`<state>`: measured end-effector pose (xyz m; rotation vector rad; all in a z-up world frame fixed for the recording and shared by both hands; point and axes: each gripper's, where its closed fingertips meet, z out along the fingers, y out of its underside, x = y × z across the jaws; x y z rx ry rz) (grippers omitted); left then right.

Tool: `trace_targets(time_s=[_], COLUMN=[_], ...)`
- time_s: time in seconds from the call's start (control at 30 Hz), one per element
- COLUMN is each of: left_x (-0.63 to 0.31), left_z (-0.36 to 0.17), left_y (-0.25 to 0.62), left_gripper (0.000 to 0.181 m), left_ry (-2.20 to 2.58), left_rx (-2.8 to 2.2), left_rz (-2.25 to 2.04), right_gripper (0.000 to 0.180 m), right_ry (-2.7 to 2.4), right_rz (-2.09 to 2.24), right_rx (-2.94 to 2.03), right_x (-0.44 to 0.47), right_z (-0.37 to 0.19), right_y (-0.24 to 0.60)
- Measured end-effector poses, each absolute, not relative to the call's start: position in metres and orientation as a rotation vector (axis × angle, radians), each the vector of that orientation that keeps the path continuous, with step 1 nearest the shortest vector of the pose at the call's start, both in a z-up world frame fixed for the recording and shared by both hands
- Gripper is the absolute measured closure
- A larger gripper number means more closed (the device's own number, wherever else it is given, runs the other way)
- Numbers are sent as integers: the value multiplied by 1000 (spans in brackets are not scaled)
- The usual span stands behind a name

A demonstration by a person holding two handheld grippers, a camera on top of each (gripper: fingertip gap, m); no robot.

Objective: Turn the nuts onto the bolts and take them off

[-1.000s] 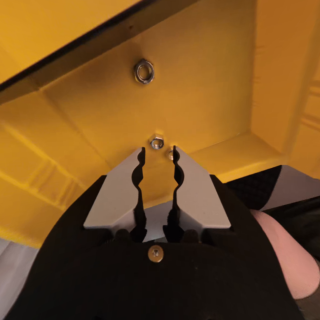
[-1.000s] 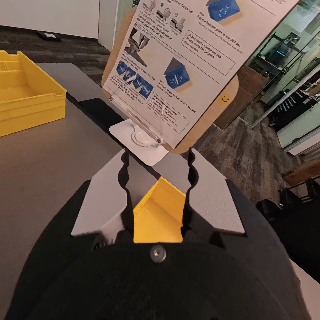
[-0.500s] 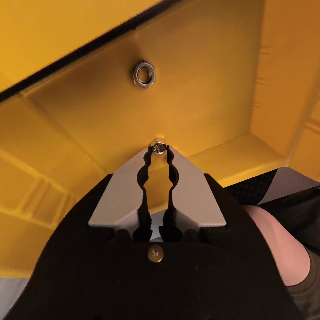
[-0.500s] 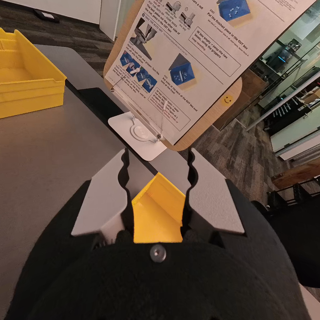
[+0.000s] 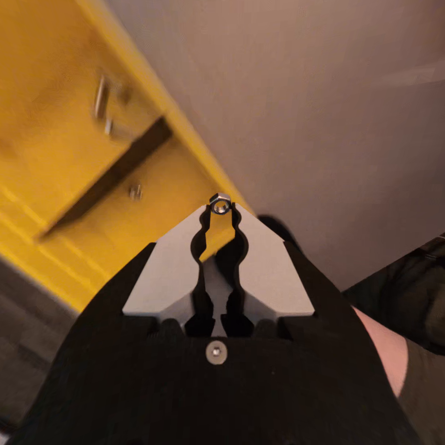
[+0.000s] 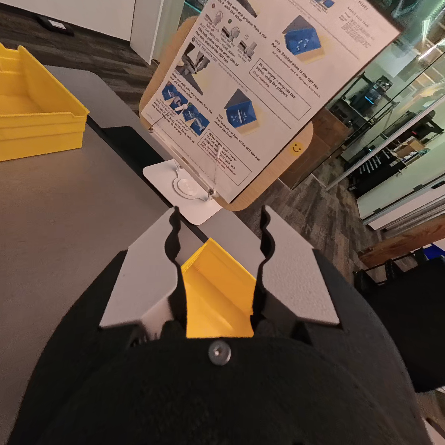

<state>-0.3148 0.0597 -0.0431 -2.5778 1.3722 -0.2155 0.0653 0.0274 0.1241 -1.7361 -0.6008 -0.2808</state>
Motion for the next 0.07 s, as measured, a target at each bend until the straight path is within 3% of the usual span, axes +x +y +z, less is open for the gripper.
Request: trace_targets(time_s=[0.07], left_x=[-248], left_z=[-26], left_y=[39], left_gripper=[165], left_ry=[1609], left_rx=[-2305], left_rz=[-292], right_gripper=[115], right_ry=[-619], right_rz=[-258], right_rx=[-1724], right_x=[64], right_z=[126], right_y=[21])
